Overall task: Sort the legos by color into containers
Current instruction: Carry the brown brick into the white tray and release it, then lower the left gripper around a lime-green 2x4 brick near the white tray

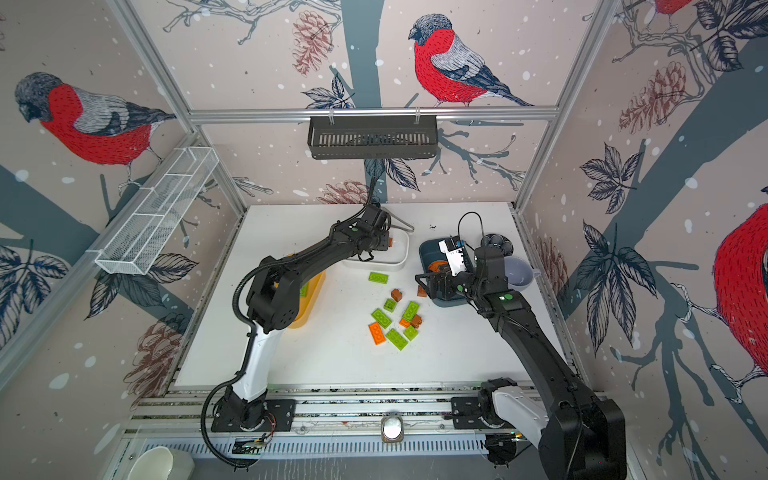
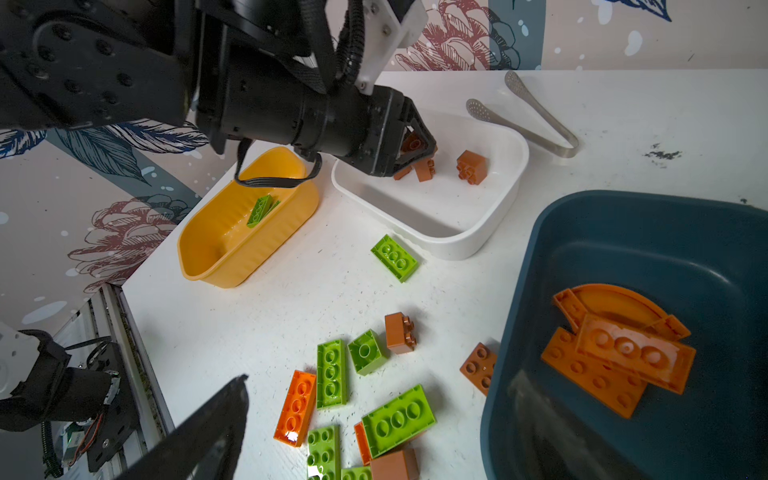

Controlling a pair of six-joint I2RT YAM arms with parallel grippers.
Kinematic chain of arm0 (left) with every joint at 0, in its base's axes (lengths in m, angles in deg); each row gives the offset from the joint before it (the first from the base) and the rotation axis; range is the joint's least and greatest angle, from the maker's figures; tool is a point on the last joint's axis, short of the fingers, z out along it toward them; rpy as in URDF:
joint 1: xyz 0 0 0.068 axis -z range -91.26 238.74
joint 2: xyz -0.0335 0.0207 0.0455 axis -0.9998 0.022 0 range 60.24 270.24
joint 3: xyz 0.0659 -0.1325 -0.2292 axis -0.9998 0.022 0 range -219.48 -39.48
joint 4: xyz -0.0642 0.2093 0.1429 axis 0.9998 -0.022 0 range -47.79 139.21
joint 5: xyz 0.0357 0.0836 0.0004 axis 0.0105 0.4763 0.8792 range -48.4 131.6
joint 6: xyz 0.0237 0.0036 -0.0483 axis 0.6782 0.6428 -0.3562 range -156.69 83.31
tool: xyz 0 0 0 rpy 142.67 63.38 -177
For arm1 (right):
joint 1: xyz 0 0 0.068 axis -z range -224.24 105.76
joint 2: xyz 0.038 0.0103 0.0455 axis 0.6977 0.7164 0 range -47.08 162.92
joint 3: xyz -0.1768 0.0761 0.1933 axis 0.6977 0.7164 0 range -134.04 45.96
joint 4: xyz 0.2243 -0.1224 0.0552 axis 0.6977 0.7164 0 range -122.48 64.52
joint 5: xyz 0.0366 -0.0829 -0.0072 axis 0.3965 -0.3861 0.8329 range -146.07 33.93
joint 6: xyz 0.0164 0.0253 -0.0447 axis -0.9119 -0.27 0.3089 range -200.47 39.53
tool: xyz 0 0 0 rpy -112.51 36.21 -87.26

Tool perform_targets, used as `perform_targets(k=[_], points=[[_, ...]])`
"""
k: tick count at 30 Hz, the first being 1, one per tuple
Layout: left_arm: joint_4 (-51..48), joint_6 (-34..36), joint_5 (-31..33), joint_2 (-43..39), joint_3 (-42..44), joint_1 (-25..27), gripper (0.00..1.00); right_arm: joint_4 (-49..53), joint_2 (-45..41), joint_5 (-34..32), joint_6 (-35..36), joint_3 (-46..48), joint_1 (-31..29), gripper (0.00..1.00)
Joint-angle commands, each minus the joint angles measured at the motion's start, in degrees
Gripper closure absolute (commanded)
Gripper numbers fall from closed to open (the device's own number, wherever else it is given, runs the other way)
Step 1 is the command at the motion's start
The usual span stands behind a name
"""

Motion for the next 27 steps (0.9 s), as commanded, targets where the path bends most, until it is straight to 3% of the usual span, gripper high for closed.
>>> perform_targets(k=[1, 6, 17, 23, 27], points=[[-3.53, 1.04, 1.39, 3.45, -4.08, -0.82, 0.61, -0.42, -0.16, -0.56, 0.88, -0.70, 0.17, 0.00], [-6.19, 2.38, -1.39, 4.50, -6.75, -1.05, 0.36, -0.43, -0.15, -0.48, 0.98, -0.63, 0.43, 0.00], [-10.43, -0.01, -5.43, -8.73, 6.93, 2.07, 0.34, -1.21, 0.92, 0.76, 1.41, 0.01, 0.45, 0.01], [-9.06, -11.38, -8.98, -17.00, 18.44, 3.82, 0.34, -1.99, 0.94, 0.84, 1.06, 0.62, 0.30, 0.01], [-7.61, -26.75, -7.23, -20.33, 24.65, 4.65, 0.35, -2.29, 0.49, 0.93, 0.88, 1.10, 0.35, 0.01]])
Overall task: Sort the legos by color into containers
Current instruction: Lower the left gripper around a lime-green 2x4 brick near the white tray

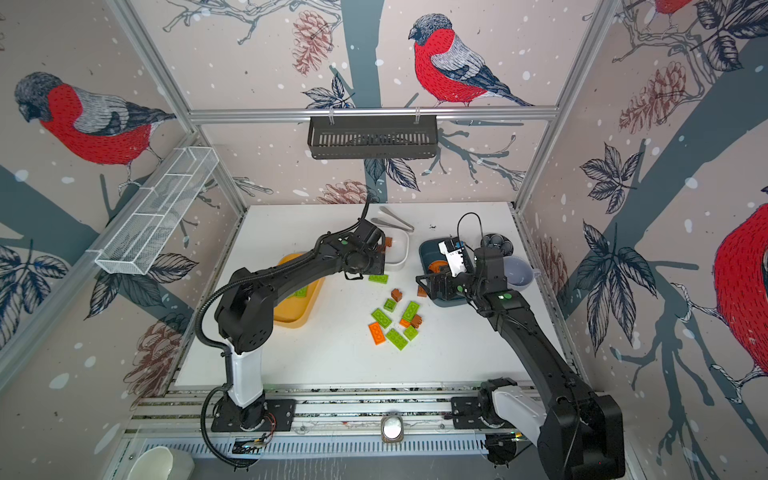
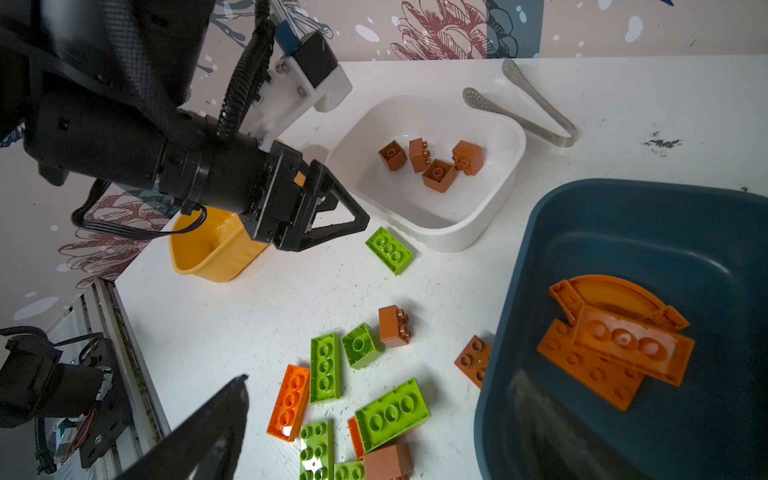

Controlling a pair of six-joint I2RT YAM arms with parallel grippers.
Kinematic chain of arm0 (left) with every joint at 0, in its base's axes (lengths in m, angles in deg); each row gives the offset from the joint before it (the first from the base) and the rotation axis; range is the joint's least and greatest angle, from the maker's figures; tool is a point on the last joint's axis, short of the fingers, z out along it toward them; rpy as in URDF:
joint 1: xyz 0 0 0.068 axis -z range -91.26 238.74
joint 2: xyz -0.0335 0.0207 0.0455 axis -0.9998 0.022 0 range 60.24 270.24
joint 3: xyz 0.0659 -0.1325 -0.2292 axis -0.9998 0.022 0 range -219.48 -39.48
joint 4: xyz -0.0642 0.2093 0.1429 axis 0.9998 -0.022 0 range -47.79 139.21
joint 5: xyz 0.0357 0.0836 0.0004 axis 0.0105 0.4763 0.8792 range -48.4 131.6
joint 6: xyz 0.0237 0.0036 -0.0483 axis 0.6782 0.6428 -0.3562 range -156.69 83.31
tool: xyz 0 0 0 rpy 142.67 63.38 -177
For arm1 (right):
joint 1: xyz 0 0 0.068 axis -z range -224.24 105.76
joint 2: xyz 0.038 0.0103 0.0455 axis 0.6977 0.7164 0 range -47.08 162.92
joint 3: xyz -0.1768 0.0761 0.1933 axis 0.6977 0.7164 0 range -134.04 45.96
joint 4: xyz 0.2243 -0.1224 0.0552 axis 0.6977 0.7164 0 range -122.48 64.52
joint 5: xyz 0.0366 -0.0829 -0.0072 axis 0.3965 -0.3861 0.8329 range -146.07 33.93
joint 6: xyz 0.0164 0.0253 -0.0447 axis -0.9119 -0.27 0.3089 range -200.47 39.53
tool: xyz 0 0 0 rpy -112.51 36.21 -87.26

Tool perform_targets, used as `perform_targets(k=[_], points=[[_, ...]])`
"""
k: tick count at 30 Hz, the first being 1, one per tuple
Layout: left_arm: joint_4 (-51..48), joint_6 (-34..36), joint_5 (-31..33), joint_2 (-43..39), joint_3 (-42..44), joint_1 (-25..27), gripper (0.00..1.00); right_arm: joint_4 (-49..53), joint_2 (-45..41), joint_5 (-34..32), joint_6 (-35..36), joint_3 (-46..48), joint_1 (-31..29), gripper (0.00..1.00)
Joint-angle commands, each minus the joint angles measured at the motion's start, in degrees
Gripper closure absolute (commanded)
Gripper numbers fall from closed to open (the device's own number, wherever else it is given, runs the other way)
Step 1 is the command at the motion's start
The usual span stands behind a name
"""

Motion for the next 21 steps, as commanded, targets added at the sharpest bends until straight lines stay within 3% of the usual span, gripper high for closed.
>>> perform_targets(k=[1, 9, 14, 21], points=[[1.64, -16.20, 0.51, -2.43, 4.33, 0.68, 0.36, -2.02, -0.58, 0.86, -0.10, 0.40, -0.07, 0.01], [4.37, -38.16, 1.71, -0.51, 7.77, 1.12, 0.34, -1.98, -1.51, 0.71, -0.09, 0.84, -0.06, 0.01], [8.57, -43.65, 1.17, 1.85, 8.28, 1.12, 0.34, -2.25, -1.58, 0.76, -0.10, 1.36, 0.01, 0.01], [5.34, -47.51, 1.19, 6.04, 4.90, 1.32, 0.38, -2.03, -1.59, 0.76, -0.01, 1.76, 0.28, 0.01]])
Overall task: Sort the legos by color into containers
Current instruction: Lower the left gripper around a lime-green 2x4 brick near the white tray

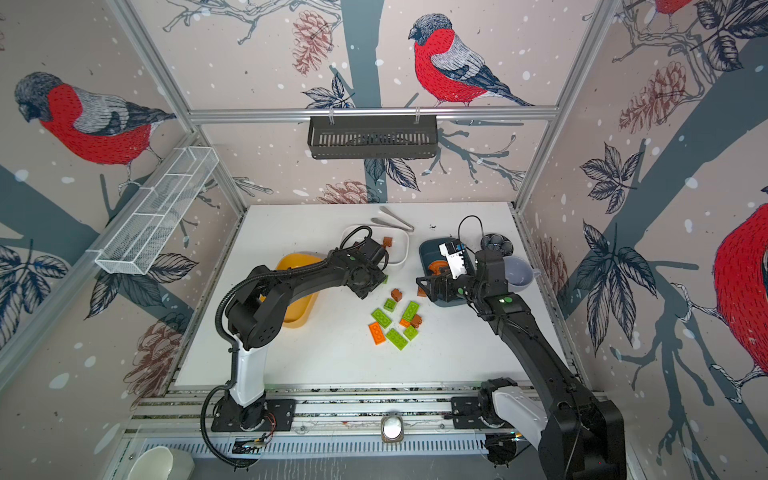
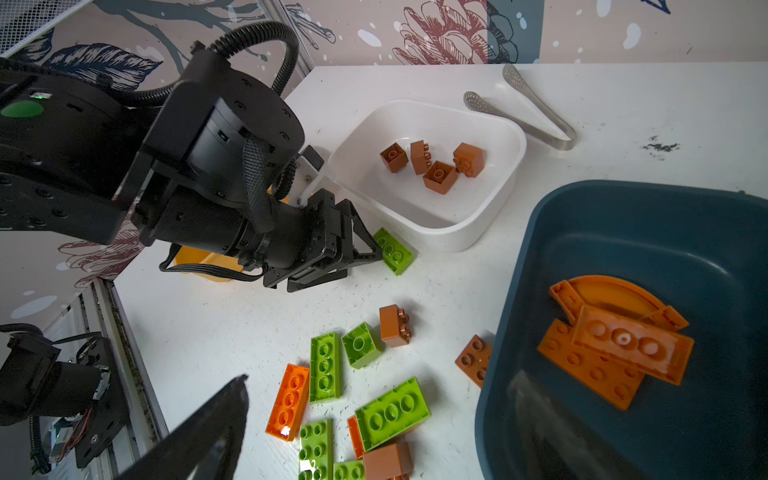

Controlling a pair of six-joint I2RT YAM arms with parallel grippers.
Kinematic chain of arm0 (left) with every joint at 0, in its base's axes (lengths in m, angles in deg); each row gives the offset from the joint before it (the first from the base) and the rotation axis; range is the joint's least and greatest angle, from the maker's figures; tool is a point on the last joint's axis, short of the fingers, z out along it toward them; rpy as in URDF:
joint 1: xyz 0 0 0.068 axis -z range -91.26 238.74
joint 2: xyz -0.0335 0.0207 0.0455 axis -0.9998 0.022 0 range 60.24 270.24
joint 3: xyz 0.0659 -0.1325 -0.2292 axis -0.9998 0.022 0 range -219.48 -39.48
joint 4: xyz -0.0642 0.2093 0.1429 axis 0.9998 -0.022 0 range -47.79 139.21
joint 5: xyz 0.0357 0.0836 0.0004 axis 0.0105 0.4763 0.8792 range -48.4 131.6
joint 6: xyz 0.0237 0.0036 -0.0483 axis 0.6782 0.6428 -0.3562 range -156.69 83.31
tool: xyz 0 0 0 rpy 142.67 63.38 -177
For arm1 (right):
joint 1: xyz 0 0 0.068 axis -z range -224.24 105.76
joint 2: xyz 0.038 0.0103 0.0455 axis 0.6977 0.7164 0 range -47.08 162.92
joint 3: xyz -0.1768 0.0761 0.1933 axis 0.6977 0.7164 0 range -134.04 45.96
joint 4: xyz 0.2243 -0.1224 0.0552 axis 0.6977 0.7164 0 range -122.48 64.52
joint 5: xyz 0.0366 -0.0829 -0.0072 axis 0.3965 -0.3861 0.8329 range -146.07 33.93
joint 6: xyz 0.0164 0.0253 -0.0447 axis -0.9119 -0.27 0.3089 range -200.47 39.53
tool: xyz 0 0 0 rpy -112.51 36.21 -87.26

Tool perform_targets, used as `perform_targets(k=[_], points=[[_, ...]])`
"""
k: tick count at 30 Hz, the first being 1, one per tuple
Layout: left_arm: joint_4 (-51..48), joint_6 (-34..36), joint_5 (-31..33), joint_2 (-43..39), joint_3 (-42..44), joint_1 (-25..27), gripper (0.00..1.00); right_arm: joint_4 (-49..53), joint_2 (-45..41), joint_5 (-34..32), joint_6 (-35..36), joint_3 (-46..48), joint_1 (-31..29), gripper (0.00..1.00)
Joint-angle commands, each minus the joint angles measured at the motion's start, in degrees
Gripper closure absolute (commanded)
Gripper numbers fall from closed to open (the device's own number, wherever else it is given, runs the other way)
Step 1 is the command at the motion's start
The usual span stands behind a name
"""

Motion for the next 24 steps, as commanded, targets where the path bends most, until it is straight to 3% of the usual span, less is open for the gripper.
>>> perform_targets(k=[1, 24], points=[[-1.42, -3.08, 1.34, 1.19, -1.78, 0.10, 0.39, -0.97, -0.18, 0.70, 0.01, 0.21, 0.23, 0.01], [-15.99, -0.02, 3.91, 5.22, -7.57, 0.16, 0.57, -1.04, -0.20, 1.39, -0.15, 0.72, 0.83, 0.01]])
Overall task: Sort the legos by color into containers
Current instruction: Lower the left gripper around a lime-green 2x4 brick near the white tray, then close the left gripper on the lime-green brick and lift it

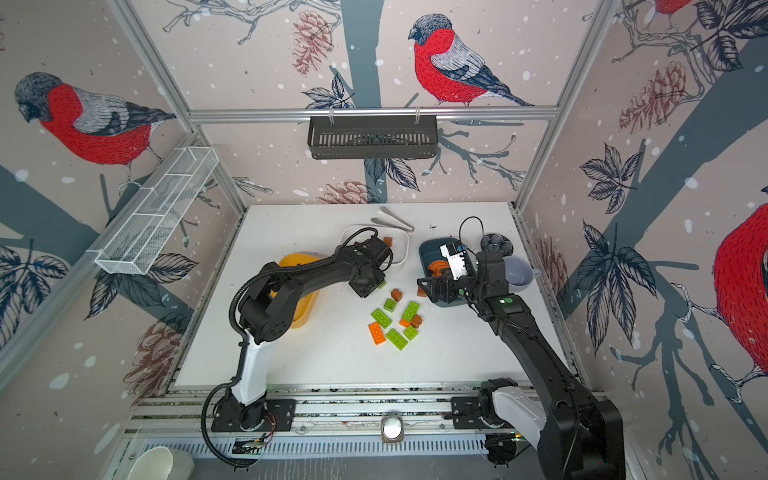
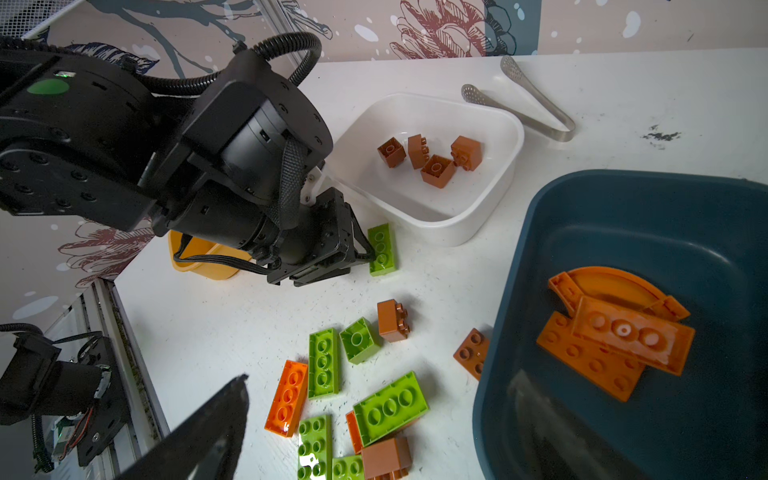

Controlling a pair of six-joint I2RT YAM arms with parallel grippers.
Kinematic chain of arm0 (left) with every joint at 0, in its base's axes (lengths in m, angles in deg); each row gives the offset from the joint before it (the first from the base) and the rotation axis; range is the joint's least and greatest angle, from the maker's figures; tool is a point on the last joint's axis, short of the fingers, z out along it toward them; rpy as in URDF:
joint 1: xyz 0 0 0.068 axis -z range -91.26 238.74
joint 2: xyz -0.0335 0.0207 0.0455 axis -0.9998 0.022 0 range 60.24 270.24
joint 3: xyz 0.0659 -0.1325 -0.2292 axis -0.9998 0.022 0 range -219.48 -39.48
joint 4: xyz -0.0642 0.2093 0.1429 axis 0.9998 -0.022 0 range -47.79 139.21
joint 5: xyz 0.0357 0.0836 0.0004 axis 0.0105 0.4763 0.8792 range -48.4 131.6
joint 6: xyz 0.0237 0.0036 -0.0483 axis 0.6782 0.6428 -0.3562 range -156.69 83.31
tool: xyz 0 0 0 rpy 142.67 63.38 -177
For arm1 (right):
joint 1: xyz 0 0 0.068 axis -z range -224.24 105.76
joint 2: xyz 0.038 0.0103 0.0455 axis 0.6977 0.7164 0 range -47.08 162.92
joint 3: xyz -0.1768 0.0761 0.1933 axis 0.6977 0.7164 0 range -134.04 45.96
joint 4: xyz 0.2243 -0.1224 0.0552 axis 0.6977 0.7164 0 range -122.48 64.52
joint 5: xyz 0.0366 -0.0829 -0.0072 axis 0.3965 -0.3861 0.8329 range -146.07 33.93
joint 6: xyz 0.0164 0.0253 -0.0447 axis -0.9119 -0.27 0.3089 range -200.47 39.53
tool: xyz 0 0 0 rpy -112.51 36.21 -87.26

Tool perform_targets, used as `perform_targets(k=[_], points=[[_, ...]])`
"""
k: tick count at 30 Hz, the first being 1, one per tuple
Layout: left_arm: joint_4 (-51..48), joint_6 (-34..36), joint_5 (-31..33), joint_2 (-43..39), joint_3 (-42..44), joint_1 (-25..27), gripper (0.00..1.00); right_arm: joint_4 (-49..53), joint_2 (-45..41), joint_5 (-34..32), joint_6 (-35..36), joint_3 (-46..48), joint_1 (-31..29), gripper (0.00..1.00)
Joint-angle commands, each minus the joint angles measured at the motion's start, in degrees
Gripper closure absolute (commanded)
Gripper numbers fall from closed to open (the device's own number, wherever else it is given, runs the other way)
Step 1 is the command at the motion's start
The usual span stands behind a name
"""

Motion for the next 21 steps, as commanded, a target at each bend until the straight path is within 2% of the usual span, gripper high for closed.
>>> perform_targets(k=[1, 6, 11, 16, 21], points=[[-6.74, 1.82, 2.20, 0.37, -0.76, 0.03, 0.58, -0.95, -0.31, 0.87, -0.17, 0.20, 0.10, 0.01], [-9.33, 3.94, 3.81, -0.97, -0.58, 0.11, 0.63, -0.91, -1.02, 0.72, -0.34, 0.71, 0.19, 0.01], [-10.10, 6.62, 5.06, -2.12, -0.26, 0.04, 0.63, -1.00, -1.59, 0.67, -0.43, 1.08, 0.37, 0.01], [-8.83, 7.53, 5.08, -3.32, -1.54, 0.10, 0.58, -1.23, -1.69, 0.67, -0.43, 1.09, 0.57, 0.01], [-7.78, 8.68, 3.68, -0.78, -3.65, 0.12, 0.54, -1.66, -1.18, 1.15, -0.44, 0.75, 0.60, 0.01]])
